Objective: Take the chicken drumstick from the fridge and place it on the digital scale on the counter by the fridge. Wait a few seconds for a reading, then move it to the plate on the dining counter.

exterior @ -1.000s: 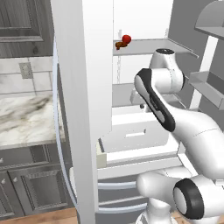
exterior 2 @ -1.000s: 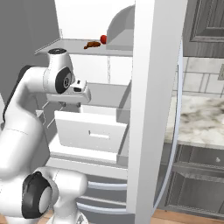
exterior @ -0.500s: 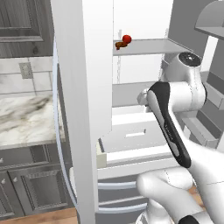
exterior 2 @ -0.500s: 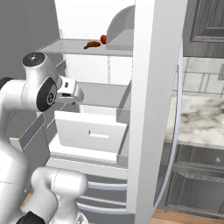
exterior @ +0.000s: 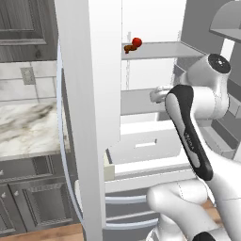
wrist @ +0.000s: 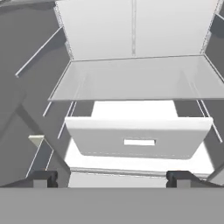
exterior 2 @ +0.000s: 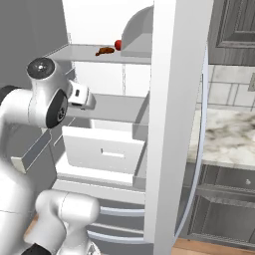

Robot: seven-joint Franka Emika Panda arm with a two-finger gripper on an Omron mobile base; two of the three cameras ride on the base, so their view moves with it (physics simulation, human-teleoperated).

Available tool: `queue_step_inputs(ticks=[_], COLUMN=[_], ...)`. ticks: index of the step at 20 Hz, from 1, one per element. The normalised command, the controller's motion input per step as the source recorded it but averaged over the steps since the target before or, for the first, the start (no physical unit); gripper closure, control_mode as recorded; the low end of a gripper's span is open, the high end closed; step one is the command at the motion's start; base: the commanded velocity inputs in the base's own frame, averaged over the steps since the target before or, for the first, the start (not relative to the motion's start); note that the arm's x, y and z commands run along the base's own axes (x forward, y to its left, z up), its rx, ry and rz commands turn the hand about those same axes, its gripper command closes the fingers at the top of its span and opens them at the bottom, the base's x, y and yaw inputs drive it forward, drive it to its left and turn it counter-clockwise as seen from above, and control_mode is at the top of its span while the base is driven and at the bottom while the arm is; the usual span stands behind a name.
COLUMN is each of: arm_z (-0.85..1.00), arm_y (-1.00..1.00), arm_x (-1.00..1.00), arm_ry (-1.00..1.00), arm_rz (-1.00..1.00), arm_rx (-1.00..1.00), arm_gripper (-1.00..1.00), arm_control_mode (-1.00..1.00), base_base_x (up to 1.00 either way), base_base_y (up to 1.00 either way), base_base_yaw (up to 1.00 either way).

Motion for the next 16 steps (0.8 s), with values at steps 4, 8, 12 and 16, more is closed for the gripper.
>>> queue_step_inputs(ticks=[4, 8, 12, 16], arm_z=[0.41, 0.45, 0.33, 0.36], arm_y=[0.00, 0.00, 0.00, 0.00], arm_x=[0.46, 0.42, 0.59, 0.41], arm_ry=[0.00, 0.00, 0.00, 0.00], arm_rz=[0.00, 0.00, 0.00, 0.00], arm_rx=[0.16, 0.12, 0.06, 0.00], arm_gripper=[-1.00, -1.00, -1.00, -1.00], arm_control_mode=[-1.00, -1.00, -1.00, -1.00], base_base_x=[0.00, 0.00, 0.00, 0.00], base_base_y=[0.00, 0.00, 0.00, 0.00], base_base_yaw=[0.00, 0.00, 0.00, 0.00])
